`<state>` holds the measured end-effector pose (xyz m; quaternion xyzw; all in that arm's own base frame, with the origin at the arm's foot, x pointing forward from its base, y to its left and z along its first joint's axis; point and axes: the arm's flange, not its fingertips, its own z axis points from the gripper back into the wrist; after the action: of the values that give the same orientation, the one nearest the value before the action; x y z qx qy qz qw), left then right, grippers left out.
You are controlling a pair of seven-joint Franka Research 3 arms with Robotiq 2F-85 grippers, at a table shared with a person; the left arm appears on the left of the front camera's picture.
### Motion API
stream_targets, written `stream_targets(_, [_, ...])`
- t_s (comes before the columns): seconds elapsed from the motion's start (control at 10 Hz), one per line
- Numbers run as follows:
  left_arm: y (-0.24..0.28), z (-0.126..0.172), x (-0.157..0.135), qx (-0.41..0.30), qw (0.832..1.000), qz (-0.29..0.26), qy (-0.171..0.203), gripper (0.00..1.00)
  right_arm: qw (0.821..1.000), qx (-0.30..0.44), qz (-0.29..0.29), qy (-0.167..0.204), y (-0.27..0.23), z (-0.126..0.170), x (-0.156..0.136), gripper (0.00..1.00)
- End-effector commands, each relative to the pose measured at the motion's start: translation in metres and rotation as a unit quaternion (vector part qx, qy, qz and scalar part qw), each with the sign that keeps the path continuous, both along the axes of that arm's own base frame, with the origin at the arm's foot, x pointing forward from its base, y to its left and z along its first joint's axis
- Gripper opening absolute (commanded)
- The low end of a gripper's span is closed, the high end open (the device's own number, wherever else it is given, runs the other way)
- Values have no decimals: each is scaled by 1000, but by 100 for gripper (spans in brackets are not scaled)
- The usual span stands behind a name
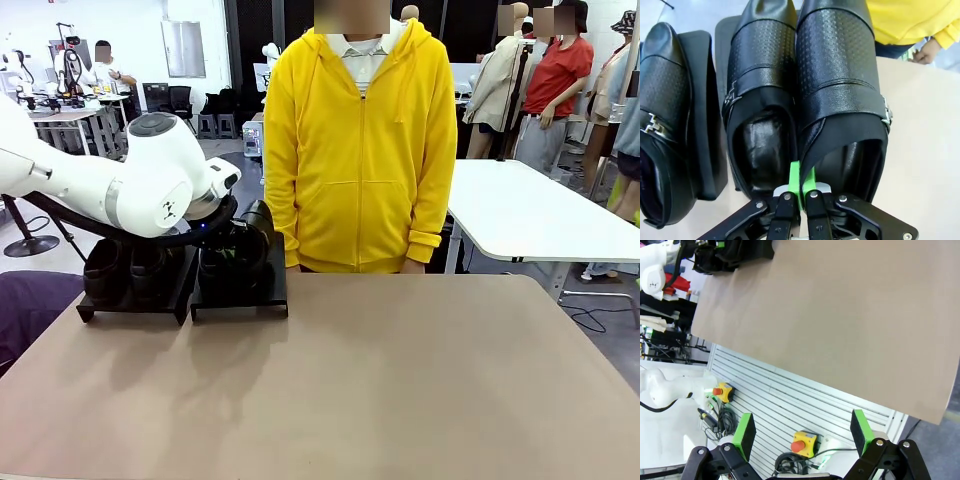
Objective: Organize the shoes by placing them on the stand.
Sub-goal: Place the Shoe from the middle of the table onto the Shoes Stand.
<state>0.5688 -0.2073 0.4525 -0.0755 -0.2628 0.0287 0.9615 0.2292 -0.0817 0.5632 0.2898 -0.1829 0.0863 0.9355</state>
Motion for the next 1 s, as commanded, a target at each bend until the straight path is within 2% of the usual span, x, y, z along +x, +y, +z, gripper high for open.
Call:
stream_targets(0.0, [-12,4,13,8,1000,22,-9,0,1000,-6,10,-4,-4,2,-1,100])
stream_targets(0.2, [-12,-1,21,1,999,31,-18,0,1000,-6,10,-4,-4,2,-1,100])
stream_targets(0.8, [-18,-9,35,-12,999,33,0,0,1000,-6,10,-4,-4,2,-1,100])
stream_targets(0.9, [-19,-9,36,-17,999,32,5,40,1000,-6,10,-4,-4,2,-1,100])
